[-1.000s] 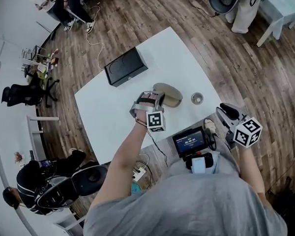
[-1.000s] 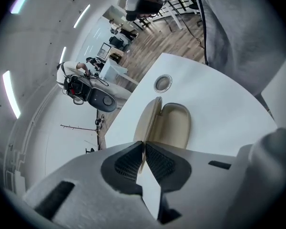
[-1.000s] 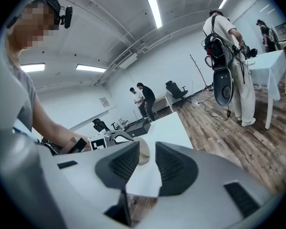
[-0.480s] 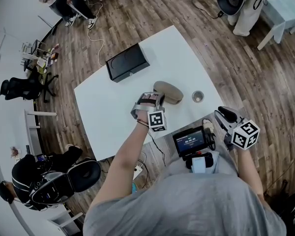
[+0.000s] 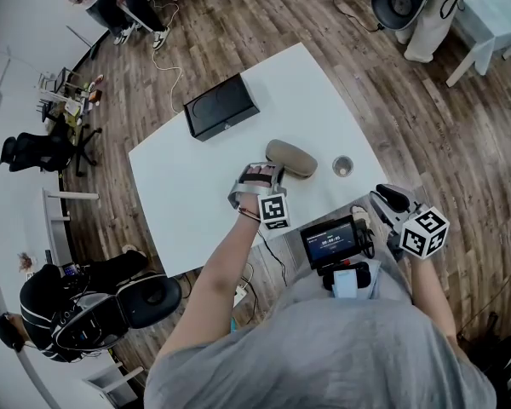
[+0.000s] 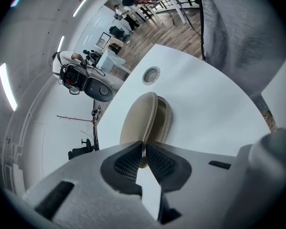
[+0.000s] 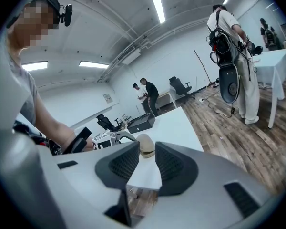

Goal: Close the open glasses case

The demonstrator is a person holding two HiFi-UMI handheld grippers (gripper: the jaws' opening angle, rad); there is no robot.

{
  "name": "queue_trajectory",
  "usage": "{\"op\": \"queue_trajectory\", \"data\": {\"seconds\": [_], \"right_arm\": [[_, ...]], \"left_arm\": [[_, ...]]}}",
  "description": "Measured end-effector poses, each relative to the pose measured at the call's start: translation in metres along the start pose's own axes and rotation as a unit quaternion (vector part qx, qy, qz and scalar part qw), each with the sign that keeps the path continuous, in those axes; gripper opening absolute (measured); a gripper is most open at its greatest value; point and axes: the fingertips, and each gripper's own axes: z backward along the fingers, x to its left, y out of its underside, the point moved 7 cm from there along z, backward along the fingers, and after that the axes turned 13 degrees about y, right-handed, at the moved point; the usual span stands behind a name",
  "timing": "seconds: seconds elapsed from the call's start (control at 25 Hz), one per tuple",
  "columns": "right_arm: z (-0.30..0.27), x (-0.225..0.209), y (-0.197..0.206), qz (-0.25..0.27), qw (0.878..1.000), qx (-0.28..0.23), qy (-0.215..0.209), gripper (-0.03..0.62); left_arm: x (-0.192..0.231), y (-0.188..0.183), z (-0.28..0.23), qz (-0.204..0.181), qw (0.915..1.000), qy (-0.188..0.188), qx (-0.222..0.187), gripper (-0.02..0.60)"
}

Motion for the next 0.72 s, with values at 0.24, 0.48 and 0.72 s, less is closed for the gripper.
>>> {"op": "queue_trajectory", "data": {"seconds": [0.24, 0.48, 0.72], "right_arm": [[0.003, -0.001, 0.003, 0.002, 1.000, 0.002, -0.003, 0.083], [0.002, 0.001, 0.002, 0.003, 1.000, 0.001, -0.003, 0.083], [0.006, 0.000, 0.000, 0.000, 1.000, -0.006, 0.002, 0.083]], "left_arm": [[-0.013, 0.000, -0.004, 0.005, 0.9999, 0.011, 0.010, 0.038], [-0.018, 0.002, -0.011, 0.000, 0.9996, 0.024, 0.016, 0.038], [-0.023, 0.002, -0.015, 0.004, 0.9991, 0.038, 0.018, 0.038]]}}
